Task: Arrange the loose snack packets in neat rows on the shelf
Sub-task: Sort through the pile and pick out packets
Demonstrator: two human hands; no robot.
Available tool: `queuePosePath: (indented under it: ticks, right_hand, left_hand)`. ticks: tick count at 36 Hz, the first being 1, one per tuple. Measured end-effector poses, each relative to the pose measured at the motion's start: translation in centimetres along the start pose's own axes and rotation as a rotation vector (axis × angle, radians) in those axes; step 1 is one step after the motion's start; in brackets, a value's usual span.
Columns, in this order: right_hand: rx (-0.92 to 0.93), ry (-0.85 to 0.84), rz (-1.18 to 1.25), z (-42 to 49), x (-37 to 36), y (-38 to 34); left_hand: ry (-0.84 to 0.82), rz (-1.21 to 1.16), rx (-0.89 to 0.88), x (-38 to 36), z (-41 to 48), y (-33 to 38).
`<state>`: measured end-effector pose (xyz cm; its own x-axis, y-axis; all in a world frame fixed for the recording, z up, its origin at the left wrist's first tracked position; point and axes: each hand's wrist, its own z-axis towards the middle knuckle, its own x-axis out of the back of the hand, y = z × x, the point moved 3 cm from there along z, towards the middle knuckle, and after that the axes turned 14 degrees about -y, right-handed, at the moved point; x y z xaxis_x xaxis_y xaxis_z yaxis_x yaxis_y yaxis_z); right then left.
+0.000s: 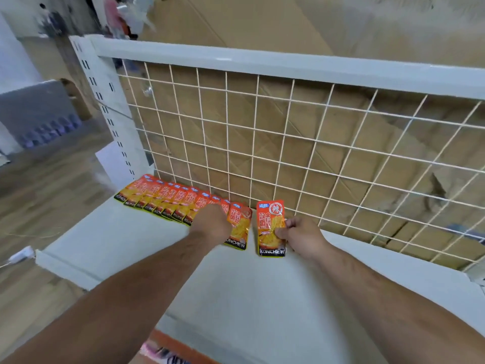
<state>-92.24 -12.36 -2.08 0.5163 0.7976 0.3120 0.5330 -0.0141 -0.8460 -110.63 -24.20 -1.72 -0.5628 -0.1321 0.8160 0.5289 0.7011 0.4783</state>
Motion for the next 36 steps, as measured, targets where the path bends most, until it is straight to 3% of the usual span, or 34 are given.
queuePosePath:
  ticks: [9, 28, 36]
  right_hand:
    - [-0.039, 0.108, 0.066, 1.2, -1.4, -0.6]
    - [-0.153, 0.123, 0.1, 0.6, -4.1, -0.7]
    - [-0.203, 0.113, 0.109, 2.2, -5.2, -1.4]
  left_hand:
    - [-0.014, 0.22, -0.111, 0.7, 3.0, -0.3]
    - [-0.156, 0.187, -0.3, 1.8, 4.0, -1.1]
    - [0.09, 0.354, -0.492, 3.6, 3.9, -1.6]
